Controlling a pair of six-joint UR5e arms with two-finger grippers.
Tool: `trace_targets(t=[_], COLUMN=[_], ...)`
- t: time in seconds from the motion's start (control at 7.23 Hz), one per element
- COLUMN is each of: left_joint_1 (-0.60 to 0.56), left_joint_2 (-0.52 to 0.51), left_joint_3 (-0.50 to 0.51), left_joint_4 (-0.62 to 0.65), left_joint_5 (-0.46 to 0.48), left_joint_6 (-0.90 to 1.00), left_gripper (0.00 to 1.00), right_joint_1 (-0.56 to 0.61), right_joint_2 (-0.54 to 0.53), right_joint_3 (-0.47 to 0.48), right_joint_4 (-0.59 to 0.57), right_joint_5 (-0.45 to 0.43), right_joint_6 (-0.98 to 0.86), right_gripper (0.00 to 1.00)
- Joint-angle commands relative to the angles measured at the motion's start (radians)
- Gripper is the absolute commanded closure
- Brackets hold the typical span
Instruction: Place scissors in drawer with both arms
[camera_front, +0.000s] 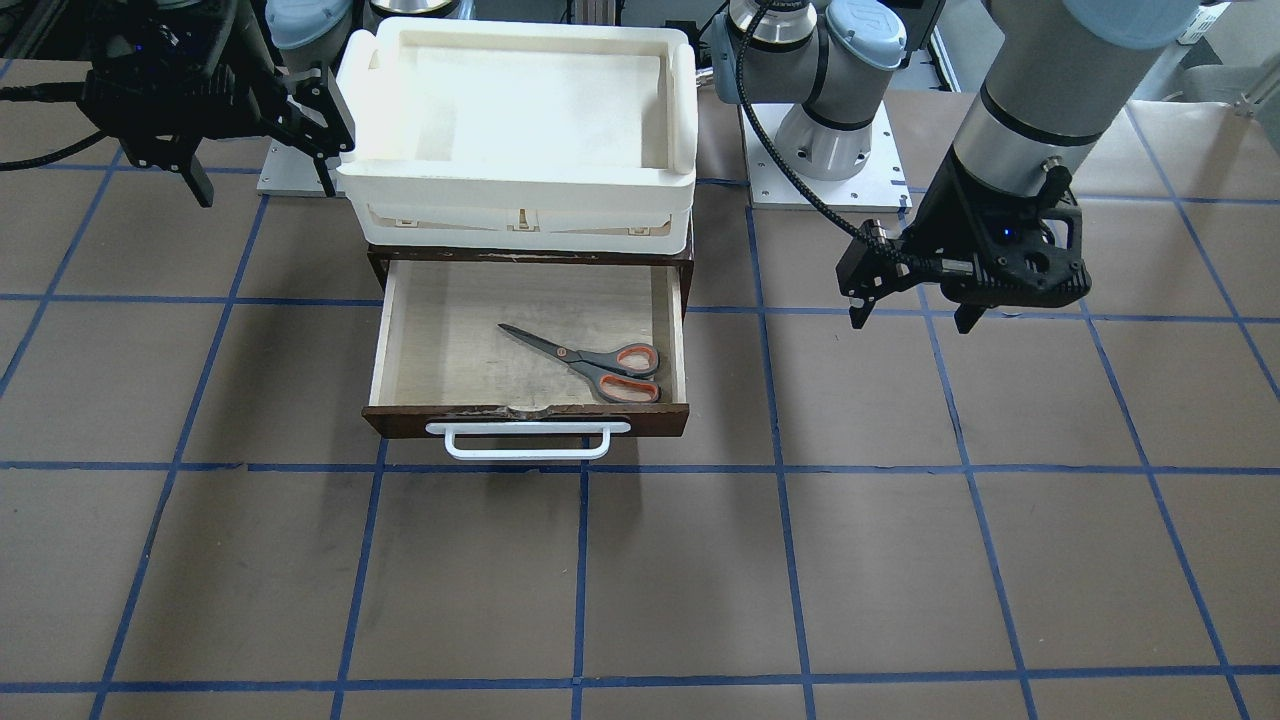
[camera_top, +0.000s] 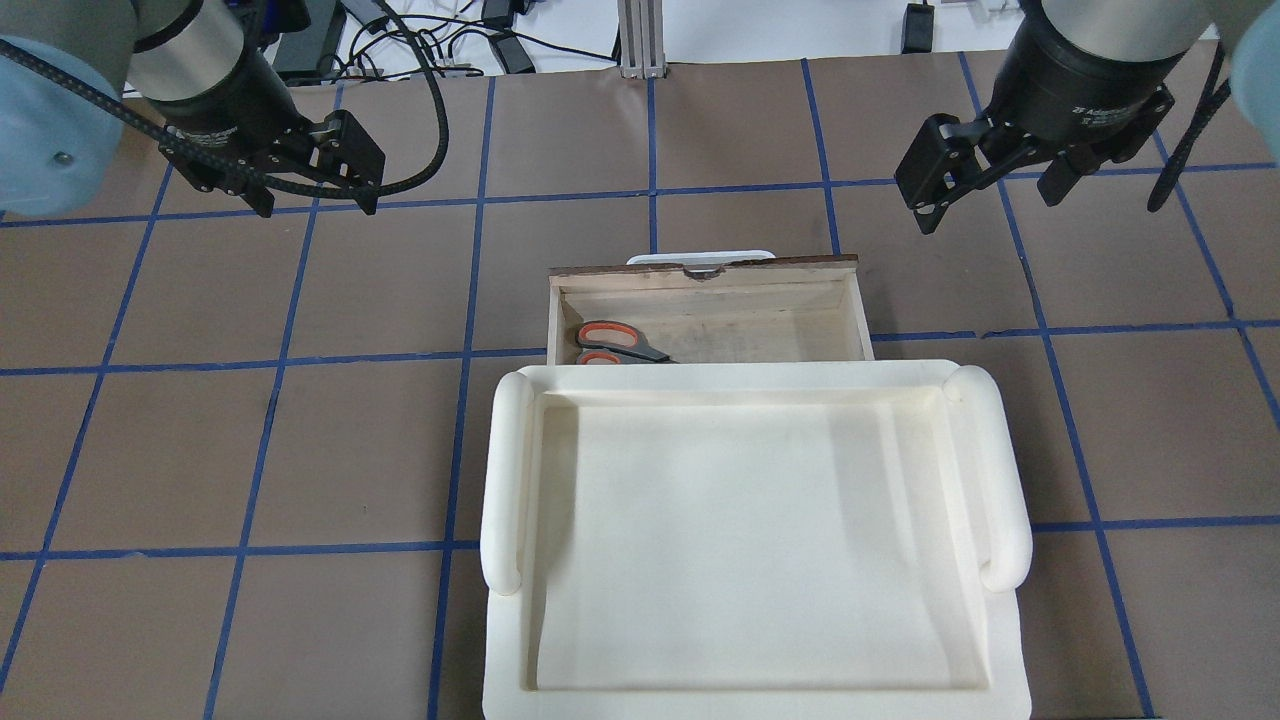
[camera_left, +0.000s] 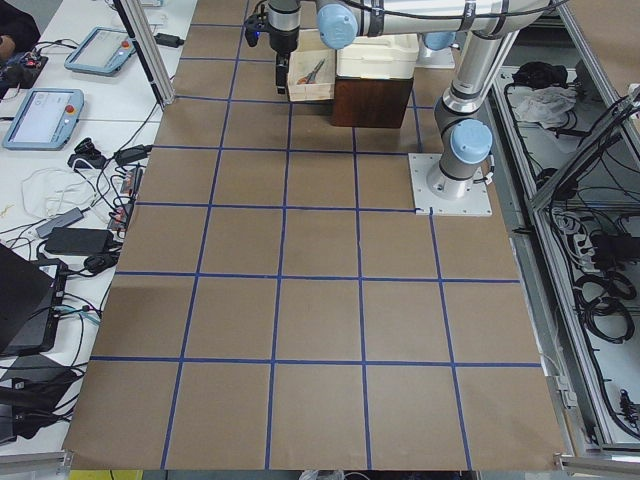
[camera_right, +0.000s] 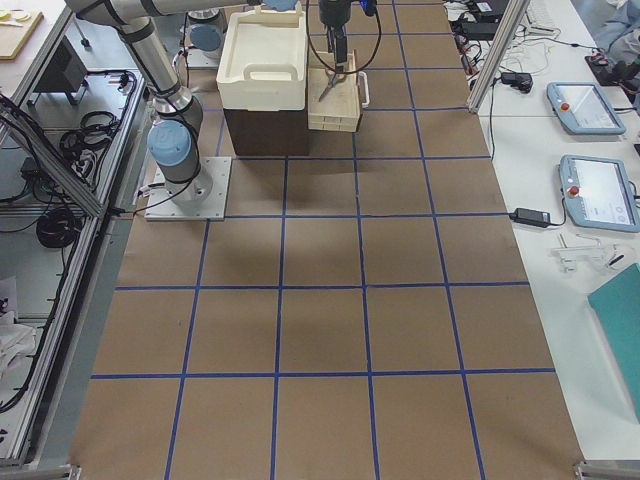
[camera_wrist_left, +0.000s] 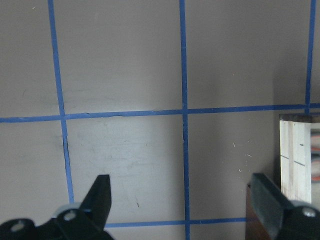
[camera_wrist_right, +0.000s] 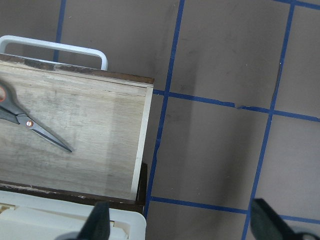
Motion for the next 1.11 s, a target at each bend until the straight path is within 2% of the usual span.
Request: trace_targets(t=[0.0,0.14,0.97], left_joint_1=[0.002,0.005,0.010], left_joint_2=[0.059,0.059,0.053], left_joint_3=[-0.064,-0.062,-0.064], left_joint_4=[-0.005,-0.001,0.008], left_joint_5=[0.001,0.001,-0.002], left_joint_6=[0.007,0.002,-0.001], left_gripper=[0.00,0.00,0.00], right_joint_1=[-0.001,0.002,-0.001], right_joint_2=[0.001,0.001,0.001], right_joint_3=[0.001,0.002,0.004], right_joint_4=[0.000,-0.005,-0.011], right_joint_5=[0.004,0.005,-0.001], right_joint_6=[0.016,0.064,0.052], right_gripper=[0.00,0.00,0.00])
